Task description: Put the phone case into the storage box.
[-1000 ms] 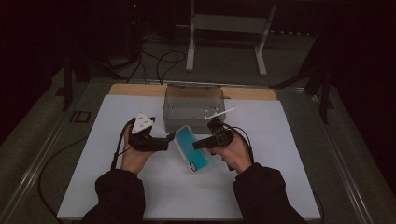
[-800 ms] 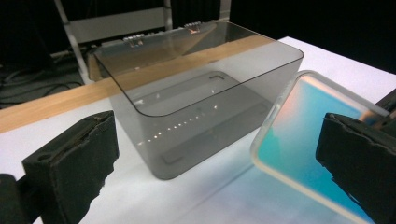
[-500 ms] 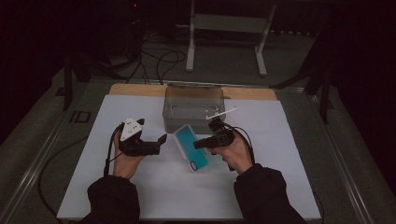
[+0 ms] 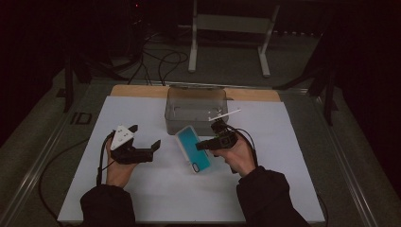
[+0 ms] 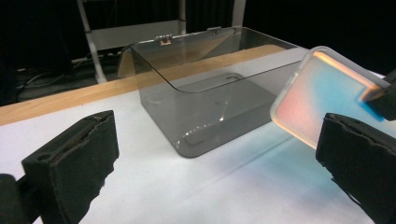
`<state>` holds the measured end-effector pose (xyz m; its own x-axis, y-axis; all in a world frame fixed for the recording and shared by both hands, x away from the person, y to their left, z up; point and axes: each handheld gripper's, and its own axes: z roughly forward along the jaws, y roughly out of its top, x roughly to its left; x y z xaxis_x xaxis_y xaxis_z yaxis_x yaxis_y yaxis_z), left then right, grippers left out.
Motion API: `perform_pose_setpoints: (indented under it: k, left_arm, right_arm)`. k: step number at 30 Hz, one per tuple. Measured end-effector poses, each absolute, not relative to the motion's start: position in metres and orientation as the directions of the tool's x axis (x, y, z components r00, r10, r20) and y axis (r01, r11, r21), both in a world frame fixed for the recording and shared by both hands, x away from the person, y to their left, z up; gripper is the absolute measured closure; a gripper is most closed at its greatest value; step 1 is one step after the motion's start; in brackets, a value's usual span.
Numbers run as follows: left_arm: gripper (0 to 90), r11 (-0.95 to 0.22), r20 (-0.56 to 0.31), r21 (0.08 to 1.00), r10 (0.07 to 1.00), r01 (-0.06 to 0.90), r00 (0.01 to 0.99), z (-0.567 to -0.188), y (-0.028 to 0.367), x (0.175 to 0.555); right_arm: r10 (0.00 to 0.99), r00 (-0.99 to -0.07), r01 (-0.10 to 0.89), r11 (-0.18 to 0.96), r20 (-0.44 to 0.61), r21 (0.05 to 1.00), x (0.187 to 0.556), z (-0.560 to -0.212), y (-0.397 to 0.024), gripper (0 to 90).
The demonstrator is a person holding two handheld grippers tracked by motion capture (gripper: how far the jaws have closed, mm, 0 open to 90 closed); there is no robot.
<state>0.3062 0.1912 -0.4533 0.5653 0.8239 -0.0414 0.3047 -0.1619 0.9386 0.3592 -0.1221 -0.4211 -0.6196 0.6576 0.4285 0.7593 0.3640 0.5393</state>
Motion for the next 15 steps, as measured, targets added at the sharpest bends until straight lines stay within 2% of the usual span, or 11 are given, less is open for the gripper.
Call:
perform_pose_setpoints:
  k: [15]
  left_arm:
    - [0.1,-0.18,-0.01,0.943,0.825,0.281,0.565,-0.46,0.202,0.291]
  right_arm:
    - [0.66,-0.615,0.761,0.353,0.431,0.545,0.359,-0.419,-0.124,82.4]
